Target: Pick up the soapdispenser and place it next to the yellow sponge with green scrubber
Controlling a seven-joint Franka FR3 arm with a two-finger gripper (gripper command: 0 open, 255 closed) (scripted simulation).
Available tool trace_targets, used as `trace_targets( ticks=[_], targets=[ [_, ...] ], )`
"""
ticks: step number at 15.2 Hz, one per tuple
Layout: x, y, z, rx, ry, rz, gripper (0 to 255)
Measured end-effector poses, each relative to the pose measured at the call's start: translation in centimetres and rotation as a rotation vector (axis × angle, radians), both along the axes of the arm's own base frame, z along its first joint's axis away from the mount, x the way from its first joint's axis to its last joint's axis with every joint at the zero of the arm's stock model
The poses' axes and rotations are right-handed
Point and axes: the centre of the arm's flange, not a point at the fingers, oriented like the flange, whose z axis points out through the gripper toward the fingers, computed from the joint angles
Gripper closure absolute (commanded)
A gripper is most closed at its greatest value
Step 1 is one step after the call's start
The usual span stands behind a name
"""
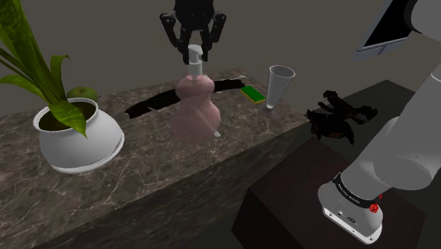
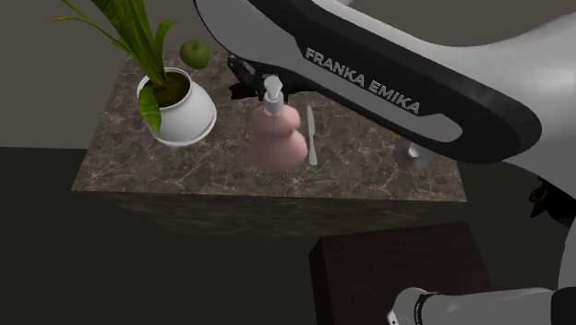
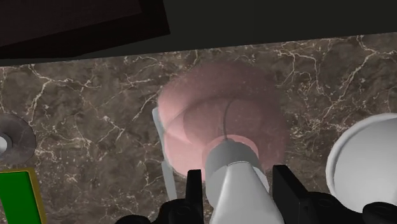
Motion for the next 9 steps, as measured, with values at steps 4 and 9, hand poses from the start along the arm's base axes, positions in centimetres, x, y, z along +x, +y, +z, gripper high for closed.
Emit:
trace_targets(
  ticks=[4, 9],
  targets=[
    [2.2, -4.1, 0.0, 0.000, 0.000, -0.001, 255],
    [6.0, -10.1, 0.2, 0.000, 0.000, 0.000, 255]
  ],
)
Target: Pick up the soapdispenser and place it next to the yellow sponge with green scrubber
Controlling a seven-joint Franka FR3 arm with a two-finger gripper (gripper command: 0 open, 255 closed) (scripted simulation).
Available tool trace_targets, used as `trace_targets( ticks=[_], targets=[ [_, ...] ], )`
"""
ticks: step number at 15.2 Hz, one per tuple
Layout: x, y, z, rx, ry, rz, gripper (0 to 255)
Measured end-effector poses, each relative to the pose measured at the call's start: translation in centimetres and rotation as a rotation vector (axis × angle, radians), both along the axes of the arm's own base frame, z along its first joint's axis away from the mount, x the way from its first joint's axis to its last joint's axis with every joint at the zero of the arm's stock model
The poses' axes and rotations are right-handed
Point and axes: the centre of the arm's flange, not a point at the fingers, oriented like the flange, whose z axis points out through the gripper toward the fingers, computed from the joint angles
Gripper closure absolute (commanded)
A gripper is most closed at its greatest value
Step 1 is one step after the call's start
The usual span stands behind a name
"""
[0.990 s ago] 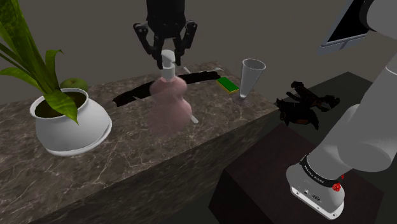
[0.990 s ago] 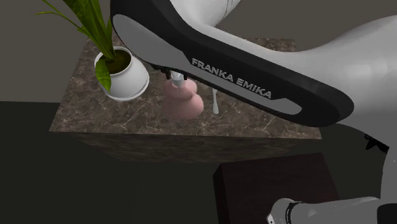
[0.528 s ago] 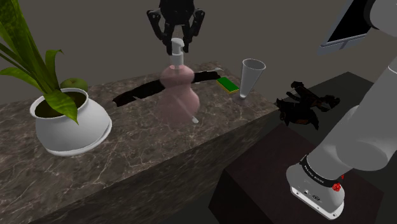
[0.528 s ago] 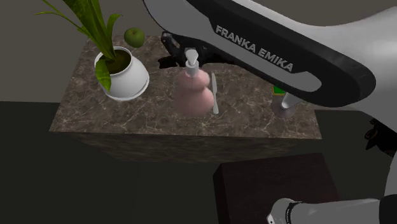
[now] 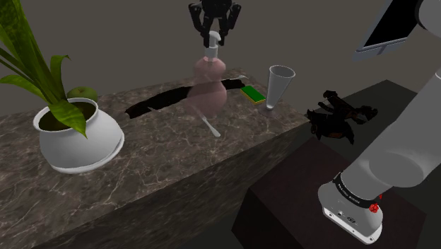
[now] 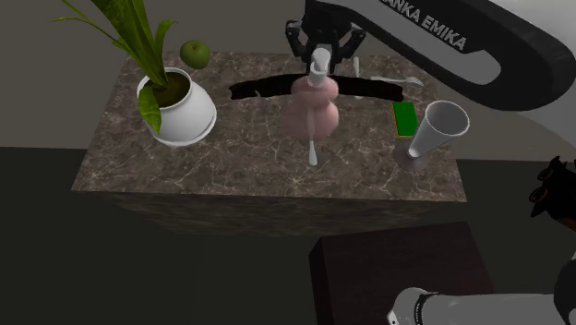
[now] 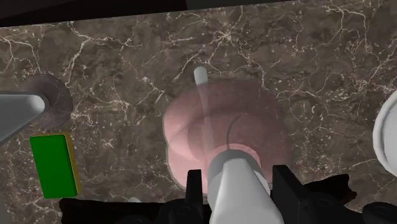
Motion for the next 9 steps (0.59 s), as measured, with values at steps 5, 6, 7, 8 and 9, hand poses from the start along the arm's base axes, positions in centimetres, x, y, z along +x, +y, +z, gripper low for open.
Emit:
trace_targets(
  ticks=[5, 6, 7, 8, 9],
  targets=[
    [3.4, -5.7, 0.2, 0.000, 0.000, 0.000, 255],
    [4.1, -7.2, 0.1, 0.000, 0.000, -0.001, 255],
    [4.7, -8.2, 0.3, 0.000, 0.000, 0.000, 255],
    [5.5, -9.2, 0.2, 0.000, 0.000, 0.000, 255],
    [6.1, -10.2, 0.3, 0.000, 0.000, 0.000, 255]
  ],
)
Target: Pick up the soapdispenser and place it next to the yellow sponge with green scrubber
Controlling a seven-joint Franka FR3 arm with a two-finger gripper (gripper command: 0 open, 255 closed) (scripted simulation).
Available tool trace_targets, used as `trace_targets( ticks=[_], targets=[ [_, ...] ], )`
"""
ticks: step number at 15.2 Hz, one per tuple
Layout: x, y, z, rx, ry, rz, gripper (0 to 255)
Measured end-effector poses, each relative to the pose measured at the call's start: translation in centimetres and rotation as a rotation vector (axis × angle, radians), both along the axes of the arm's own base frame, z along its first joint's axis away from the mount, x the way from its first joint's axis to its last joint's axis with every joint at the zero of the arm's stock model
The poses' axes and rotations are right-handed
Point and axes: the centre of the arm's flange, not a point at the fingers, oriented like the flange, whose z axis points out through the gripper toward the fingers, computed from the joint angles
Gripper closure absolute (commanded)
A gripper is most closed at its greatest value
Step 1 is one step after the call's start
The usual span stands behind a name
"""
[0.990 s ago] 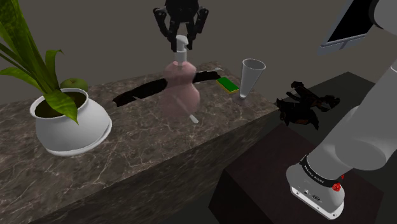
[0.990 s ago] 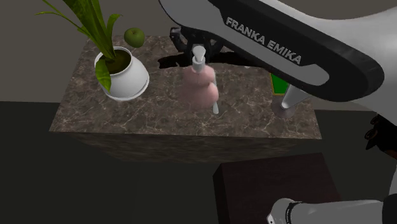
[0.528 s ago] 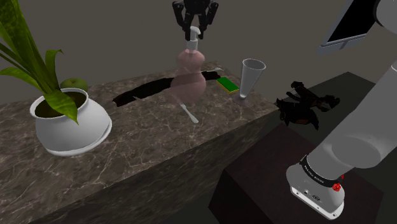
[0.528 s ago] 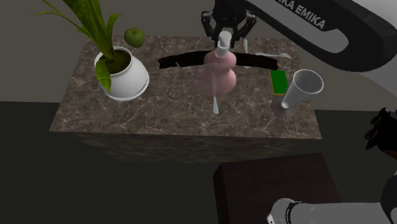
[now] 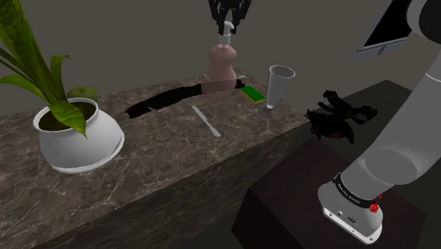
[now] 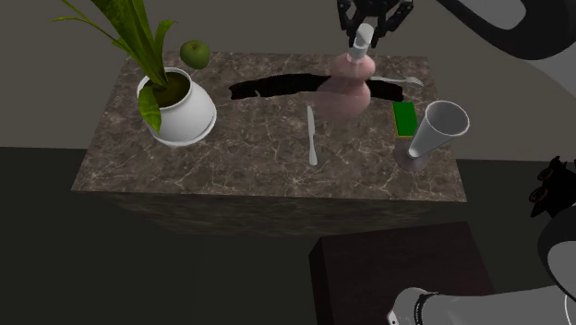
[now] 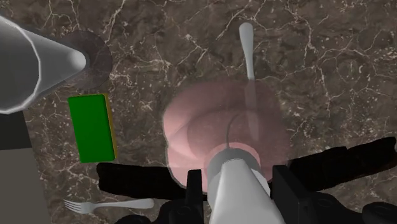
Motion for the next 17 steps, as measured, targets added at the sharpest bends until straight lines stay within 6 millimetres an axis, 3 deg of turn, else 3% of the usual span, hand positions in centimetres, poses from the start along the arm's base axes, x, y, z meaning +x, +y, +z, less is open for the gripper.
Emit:
trace_targets(
  ticks=[4, 17],
  targets=[
    [1.1, -1.8, -1.1, 0.000, 0.000, 0.001, 255],
    [1.1, -2.0, -8.1, 0.000, 0.000, 0.001, 255]
  ],
)
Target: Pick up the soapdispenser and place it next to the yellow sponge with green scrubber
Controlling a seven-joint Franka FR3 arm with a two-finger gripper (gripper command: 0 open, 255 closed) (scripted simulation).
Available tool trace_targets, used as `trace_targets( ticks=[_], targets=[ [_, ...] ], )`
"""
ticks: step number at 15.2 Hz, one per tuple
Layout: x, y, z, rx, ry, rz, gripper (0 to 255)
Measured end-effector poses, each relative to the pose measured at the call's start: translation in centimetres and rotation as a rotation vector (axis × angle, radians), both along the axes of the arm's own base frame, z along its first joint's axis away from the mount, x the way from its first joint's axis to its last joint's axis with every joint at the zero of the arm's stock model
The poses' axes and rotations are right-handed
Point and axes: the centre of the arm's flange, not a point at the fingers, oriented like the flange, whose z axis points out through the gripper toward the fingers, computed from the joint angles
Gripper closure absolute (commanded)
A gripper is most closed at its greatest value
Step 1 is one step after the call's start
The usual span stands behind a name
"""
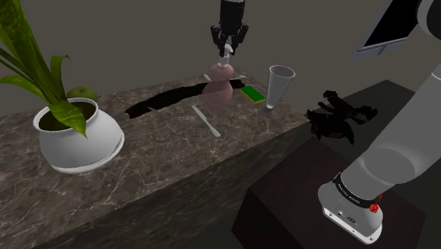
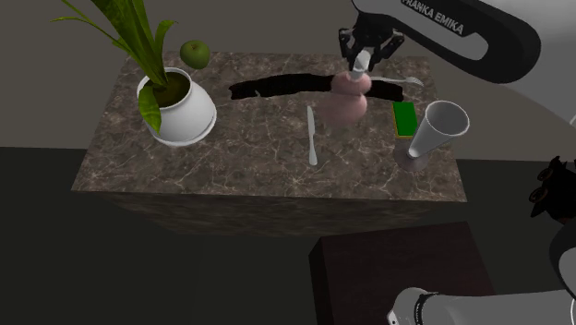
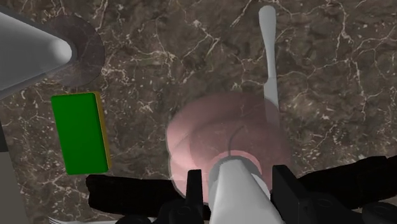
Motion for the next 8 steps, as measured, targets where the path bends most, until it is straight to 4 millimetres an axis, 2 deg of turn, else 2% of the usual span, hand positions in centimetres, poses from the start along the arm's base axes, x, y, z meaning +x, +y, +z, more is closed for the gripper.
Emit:
trace_targets(
  ticks=[6, 7, 8],
  targets=[
    [0.07, 0.00, -0.40, 0.000, 0.000, 0.000, 255],
    [0.07, 0.00, -0.40, 0.000, 0.000, 0.000, 0],
    [0.06, 0.01, -0.37, 0.000, -0.001, 0.000, 0]
  ],
)
